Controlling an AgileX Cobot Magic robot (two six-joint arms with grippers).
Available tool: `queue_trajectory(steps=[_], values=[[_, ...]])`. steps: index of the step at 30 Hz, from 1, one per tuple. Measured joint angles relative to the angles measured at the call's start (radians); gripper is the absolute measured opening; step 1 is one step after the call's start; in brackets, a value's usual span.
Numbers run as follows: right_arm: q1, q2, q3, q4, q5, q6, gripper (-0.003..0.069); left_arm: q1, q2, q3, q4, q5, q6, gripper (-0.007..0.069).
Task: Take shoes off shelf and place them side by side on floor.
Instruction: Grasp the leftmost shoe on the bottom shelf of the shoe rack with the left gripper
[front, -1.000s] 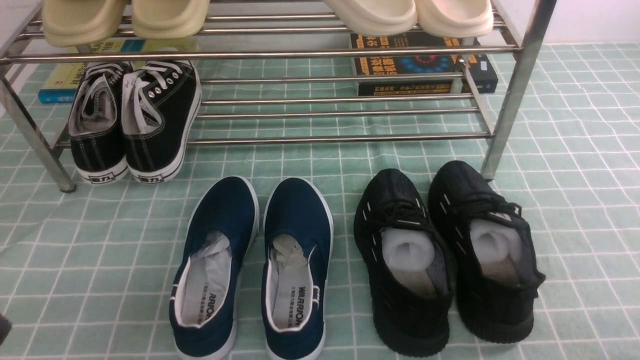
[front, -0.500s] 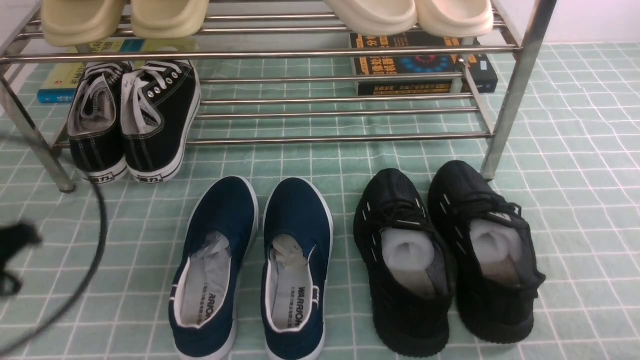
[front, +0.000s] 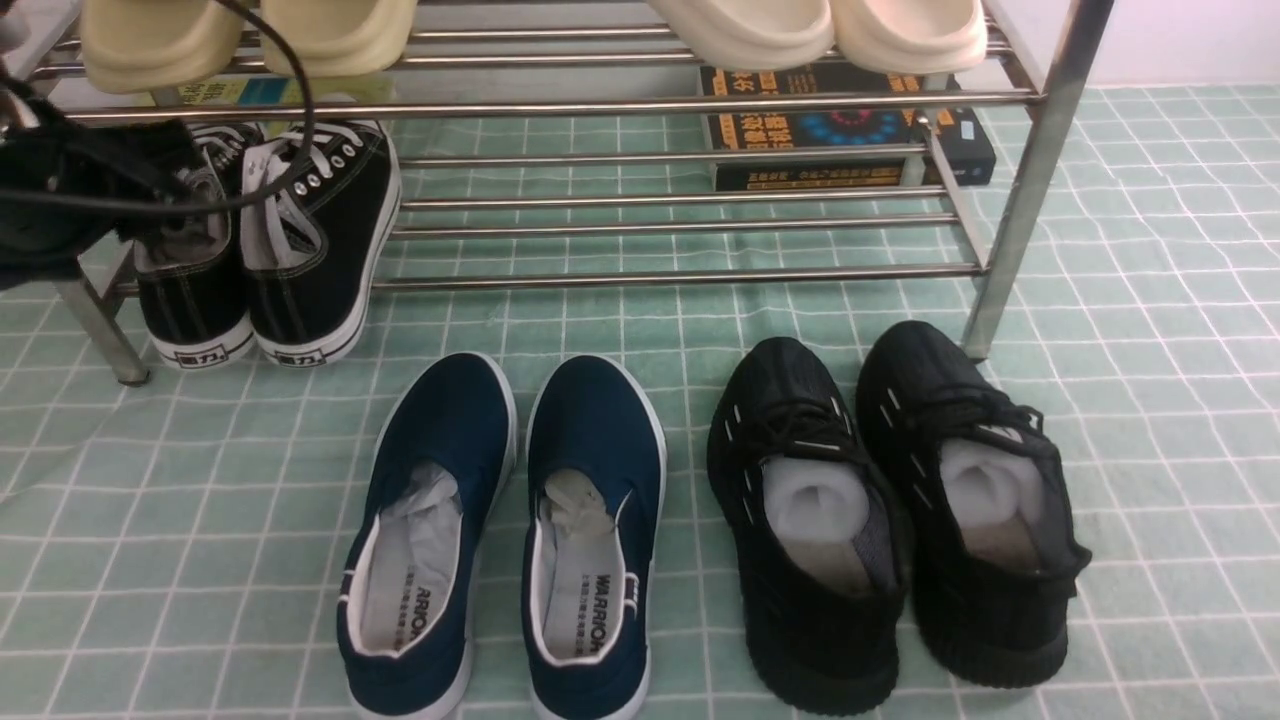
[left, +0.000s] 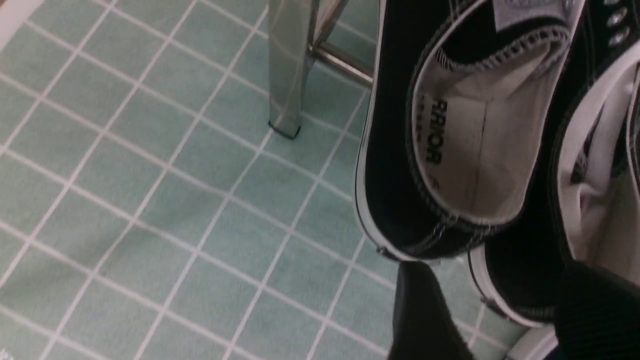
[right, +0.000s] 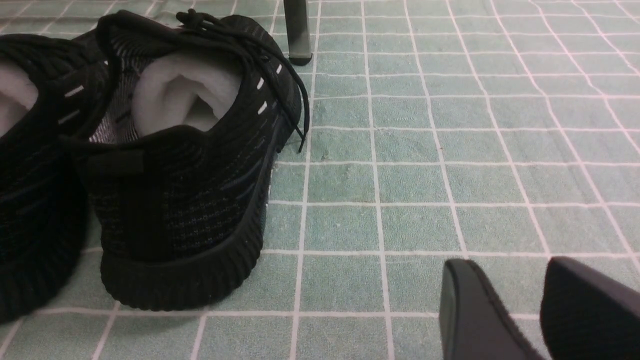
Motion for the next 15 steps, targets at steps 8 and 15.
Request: queue_trajectory(steps=[8, 15], values=[[0.000, 0.000, 0.000, 0.000, 0.000, 0.000, 0.0237, 0.000, 0.134, -0.027, 0.138, -0.084, -0.049, 0.0407], [0.000, 0.000, 0.000, 0.000, 0.000, 0.000, 0.0237, 0.000, 0.196, -0.027, 0.247, -0.104, -0.066, 0.0408]])
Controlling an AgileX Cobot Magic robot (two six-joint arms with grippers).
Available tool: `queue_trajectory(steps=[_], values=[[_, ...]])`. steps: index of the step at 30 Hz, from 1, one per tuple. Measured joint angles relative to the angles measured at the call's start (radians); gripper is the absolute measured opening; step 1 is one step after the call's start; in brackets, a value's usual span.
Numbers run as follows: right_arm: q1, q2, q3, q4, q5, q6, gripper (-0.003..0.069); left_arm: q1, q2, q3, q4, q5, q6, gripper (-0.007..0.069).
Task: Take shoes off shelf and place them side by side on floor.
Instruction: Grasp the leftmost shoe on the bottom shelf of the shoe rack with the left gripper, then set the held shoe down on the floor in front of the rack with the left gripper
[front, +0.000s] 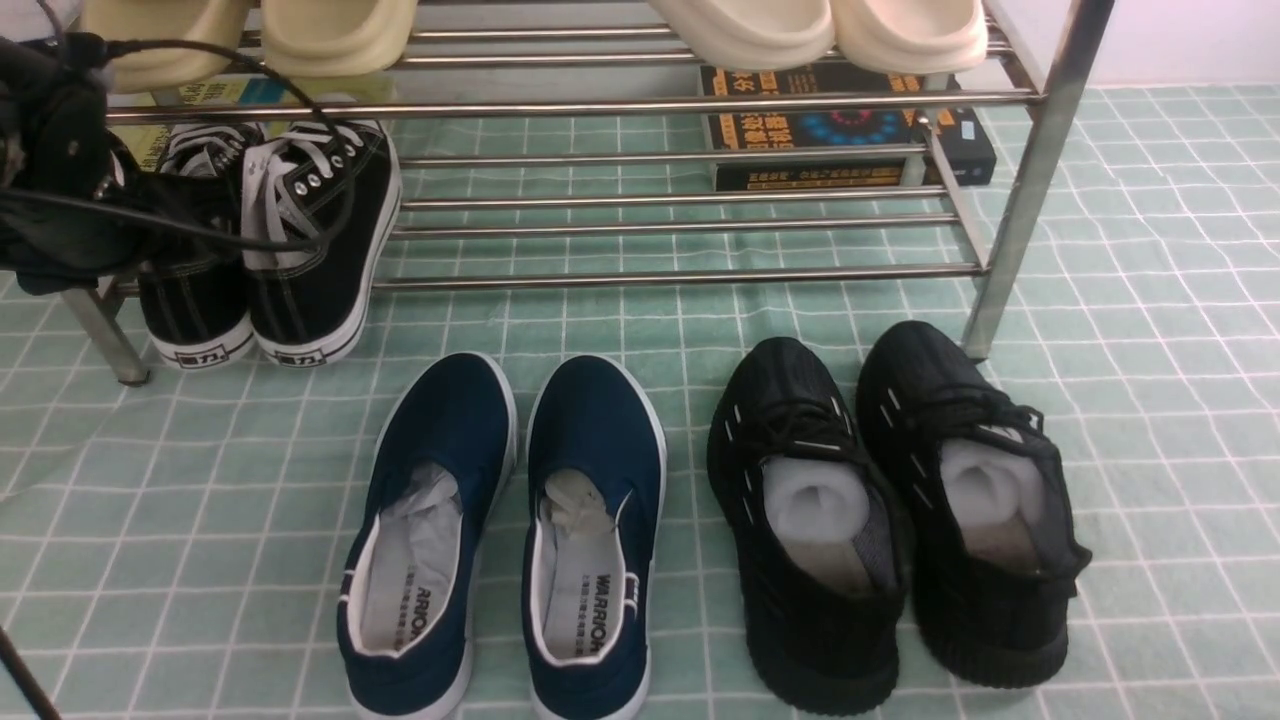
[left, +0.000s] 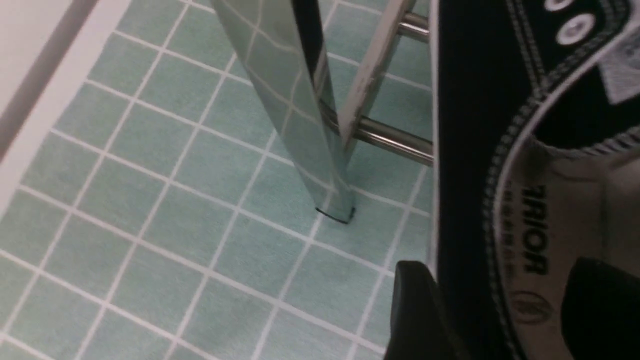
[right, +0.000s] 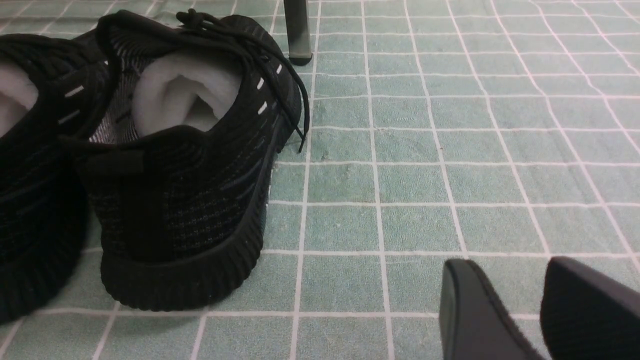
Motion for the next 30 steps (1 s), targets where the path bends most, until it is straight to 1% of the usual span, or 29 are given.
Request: queue_trajectory(steps=[6, 8, 10, 13, 14, 15, 17, 19, 24, 30], values=[[0.000, 0.000, 0.000, 0.000, 0.000, 0.000, 0.0237, 0.000, 0.052, -0.003, 0.077, -0.037, -0.102, 0.0398], [0.000, 0.000, 0.000, 0.000, 0.000, 0.000, 0.0237, 0.000, 0.075, -0.005, 0.102, -0.044, -0.169, 0.0344], [0.000, 0.000, 0.000, 0.000, 0.000, 0.000, 0.0238, 0.000, 0.084, -0.005, 0.103, -0.038, -0.195, 0.0269], [0.000, 0.000, 0.000, 0.000, 0.000, 0.000, 0.0238, 0.000, 0.085, -0.005, 0.103, -0.005, -0.208, 0.0106], [0.000, 0.000, 0.000, 0.000, 0.000, 0.000, 0.0238, 0.000, 0.083, -0.005, 0.103, 0.005, -0.207, 0.0060], [0.000, 0.000, 0.000, 0.000, 0.000, 0.000, 0.0238, 0.000, 0.082, -0.005, 0.103, 0.017, -0.200, 0.0031], [0.000, 0.000, 0.000, 0.000, 0.000, 0.000, 0.0238, 0.000, 0.072, -0.005, 0.103, 0.049, -0.169, 0.0011], [0.000, 0.000, 0.000, 0.000, 0.000, 0.000, 0.0238, 0.000, 0.054, -0.005, 0.095, 0.077, -0.139, 0.0011], [0.000, 0.000, 0.000, 0.000, 0.000, 0.000, 0.0238, 0.000, -0.054, -0.003, 0.015, 0.179, -0.012, 0.0011], [0.000, 0.000, 0.000, 0.000, 0.000, 0.000, 0.0238, 0.000, -0.203, -0.003, -0.103, 0.342, 0.242, 0.0012]])
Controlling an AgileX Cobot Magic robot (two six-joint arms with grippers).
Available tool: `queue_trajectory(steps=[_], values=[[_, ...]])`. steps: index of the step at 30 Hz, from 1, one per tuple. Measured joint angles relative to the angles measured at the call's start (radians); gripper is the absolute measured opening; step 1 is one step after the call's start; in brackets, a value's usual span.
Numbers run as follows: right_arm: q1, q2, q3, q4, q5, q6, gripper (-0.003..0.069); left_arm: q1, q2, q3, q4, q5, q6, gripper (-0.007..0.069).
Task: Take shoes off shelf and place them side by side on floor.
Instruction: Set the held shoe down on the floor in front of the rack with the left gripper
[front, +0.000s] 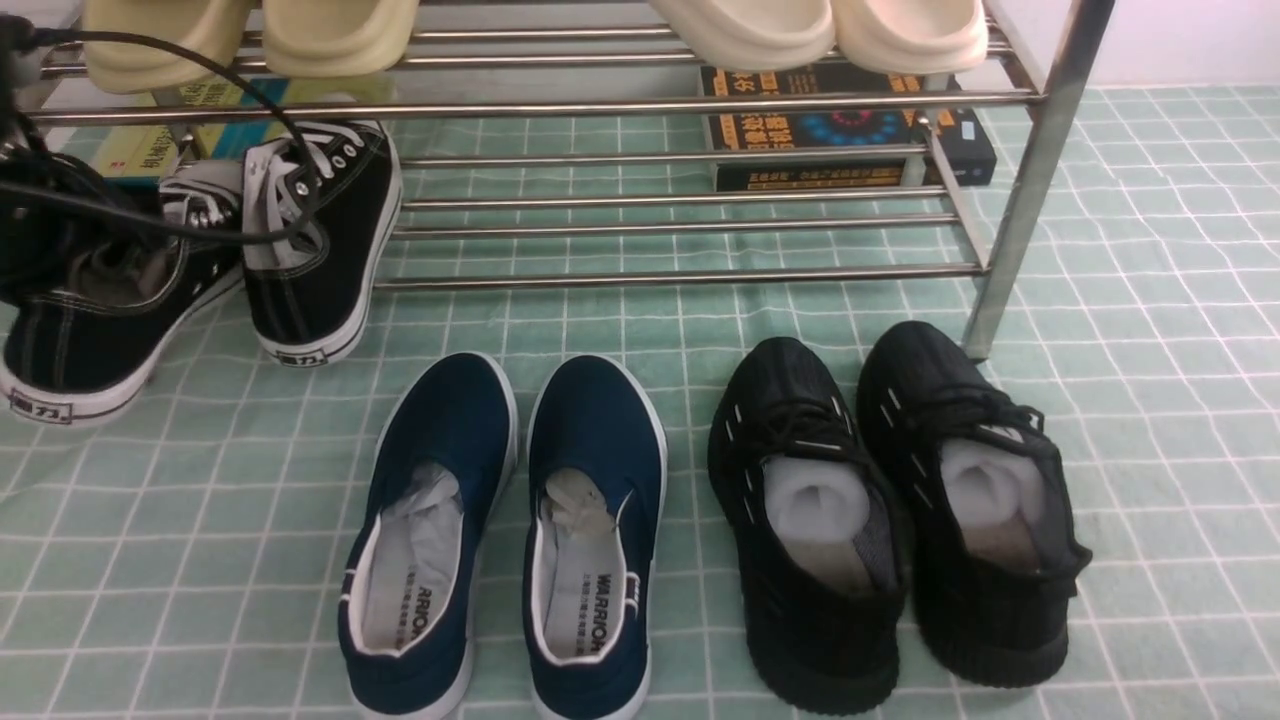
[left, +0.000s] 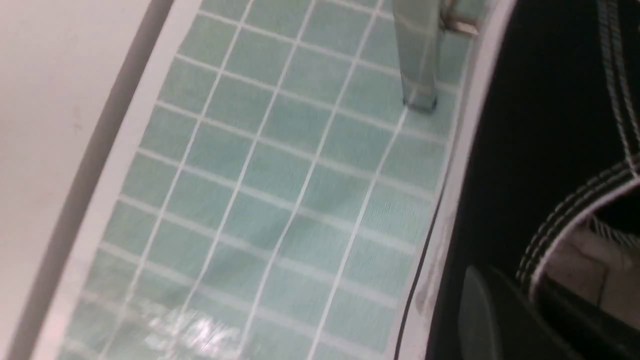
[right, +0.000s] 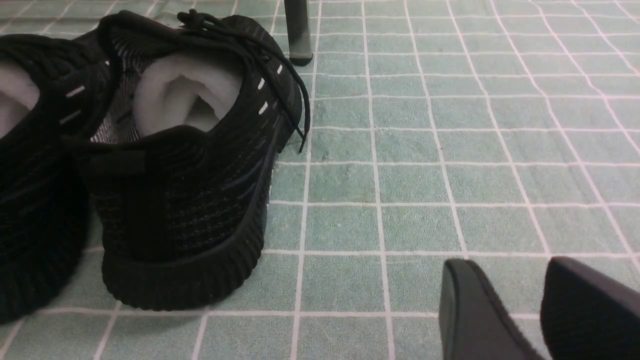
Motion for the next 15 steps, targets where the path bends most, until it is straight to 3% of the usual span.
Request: queue_trajectory(steps=[3, 9, 15], values=[[0.000, 0.000, 0.000, 0.000, 0.000, 0.000, 0.0238, 0.000, -0.053, 0.000, -0.029, 0.101, 0.064, 0.0012], [0.000, 0.000, 0.000, 0.000, 0.000, 0.000, 0.0238, 0.000, -0.157, 0.027, -0.042, 0.183, 0.083, 0.0012], [0.000, 0.000, 0.000, 0.000, 0.000, 0.000, 0.0238, 0.000, -0.354, 0.145, -0.044, 0.209, -0.012, 0.0012]])
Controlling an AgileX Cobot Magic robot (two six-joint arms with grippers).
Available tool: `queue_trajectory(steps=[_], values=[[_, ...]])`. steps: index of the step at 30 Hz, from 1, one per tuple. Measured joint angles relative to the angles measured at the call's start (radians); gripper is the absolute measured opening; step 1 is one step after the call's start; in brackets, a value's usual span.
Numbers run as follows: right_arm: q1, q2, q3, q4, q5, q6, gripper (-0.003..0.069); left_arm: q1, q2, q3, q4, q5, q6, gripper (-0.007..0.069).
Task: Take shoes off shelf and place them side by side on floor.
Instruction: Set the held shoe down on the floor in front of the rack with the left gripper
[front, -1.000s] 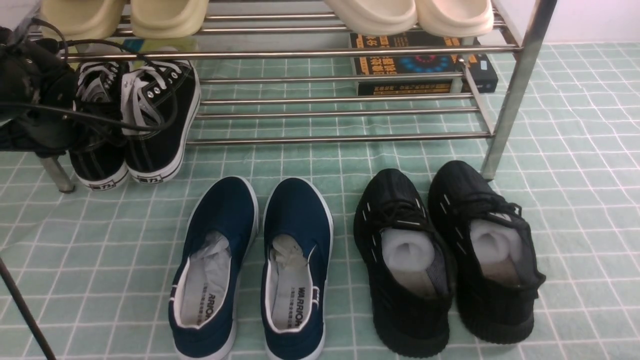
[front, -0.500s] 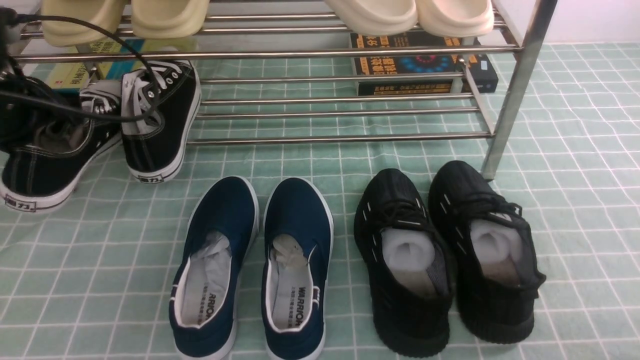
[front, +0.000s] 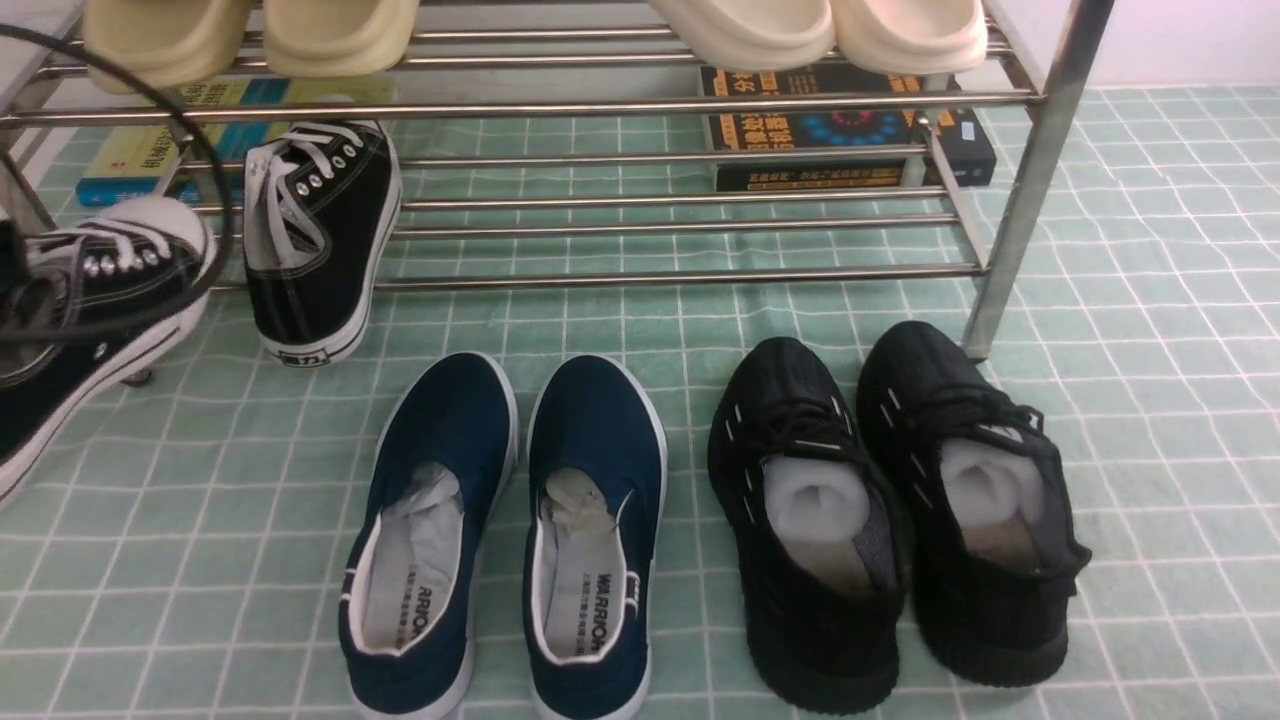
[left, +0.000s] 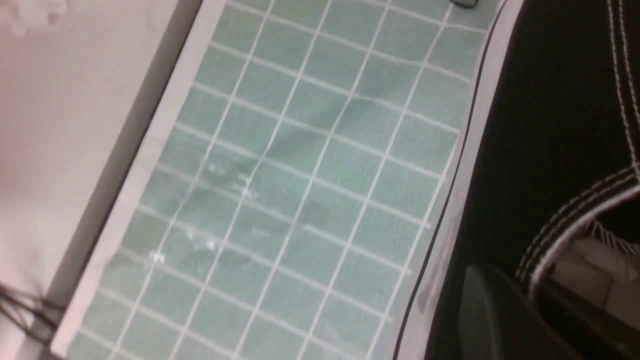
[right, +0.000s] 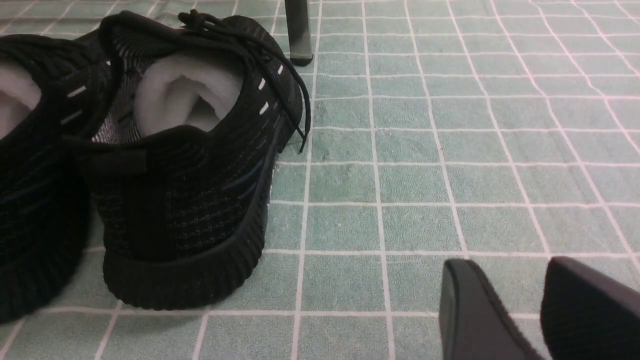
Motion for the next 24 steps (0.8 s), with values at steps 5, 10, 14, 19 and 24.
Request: queue_trajectory(steps=[5, 10, 14, 19, 24], values=[[0.000, 0.000, 0.000, 0.000, 0.000, 0.000, 0.0239, 0.000, -0.166, 0.198, -0.001, -0.019, -0.176, 0.0012], [0.000, 0.000, 0.000, 0.000, 0.000, 0.000, 0.0239, 0.000, -0.277, 0.378, -0.005, -0.132, -0.327, 0.0012], [0.000, 0.000, 0.000, 0.000, 0.000, 0.000, 0.0239, 0.000, -0.301, 0.506, 0.015, -0.294, -0.369, 0.0013], [0.000, 0.000, 0.000, 0.000, 0.000, 0.000, 0.0239, 0.000, -0.217, 0.552, 0.085, -0.421, -0.374, 0.0015], [0.000, 0.000, 0.000, 0.000, 0.000, 0.000, 0.0239, 0.002, -0.091, 0.553, 0.169, -0.501, -0.424, 0.0017]])
